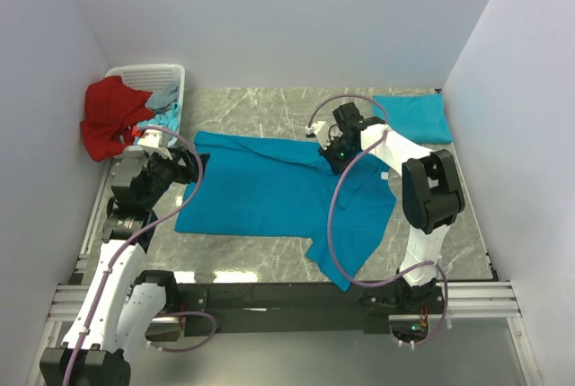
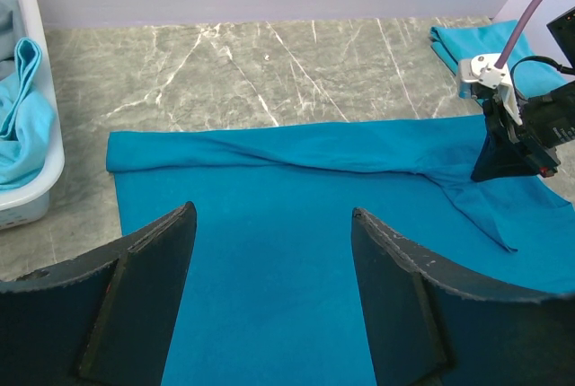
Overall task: Fold and stack the t-shirts
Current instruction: Fold the tshirt
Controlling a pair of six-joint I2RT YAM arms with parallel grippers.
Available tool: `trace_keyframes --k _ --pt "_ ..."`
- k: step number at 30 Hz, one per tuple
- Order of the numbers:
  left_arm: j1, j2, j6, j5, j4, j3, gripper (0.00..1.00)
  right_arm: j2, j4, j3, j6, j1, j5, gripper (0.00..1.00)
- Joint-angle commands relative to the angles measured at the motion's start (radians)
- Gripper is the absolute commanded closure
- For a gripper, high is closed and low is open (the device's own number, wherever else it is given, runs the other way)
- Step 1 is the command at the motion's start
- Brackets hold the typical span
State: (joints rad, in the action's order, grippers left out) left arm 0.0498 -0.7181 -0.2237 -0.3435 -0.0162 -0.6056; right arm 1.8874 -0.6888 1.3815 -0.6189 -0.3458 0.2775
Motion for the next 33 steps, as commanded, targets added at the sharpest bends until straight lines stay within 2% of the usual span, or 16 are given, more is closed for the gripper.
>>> trace_keyframes --k 1,6,19,33 --pt "0.002 -0.004 0.009 -0.025 -0.011 -0.019 0.25 -0.024 -0.005 -0.001 -0.001 0.007 -0.021 1.0" --pt "0.002 -0.003 0.009 -0.023 -0.011 -0.019 0.25 0.004 -0.008 0.01 0.018 0.011 -0.078 1.0" --pt "0.002 -0.004 0.009 -0.025 -0.011 -0.019 0.25 0.038 -0.034 0.024 0.022 0.027 -0.072 1.0" --pt "0.002 -0.014 0.009 -0.031 -0.011 -0.02 0.25 -0.051 -0.006 0.002 0.008 0.001 0.081 0.98"
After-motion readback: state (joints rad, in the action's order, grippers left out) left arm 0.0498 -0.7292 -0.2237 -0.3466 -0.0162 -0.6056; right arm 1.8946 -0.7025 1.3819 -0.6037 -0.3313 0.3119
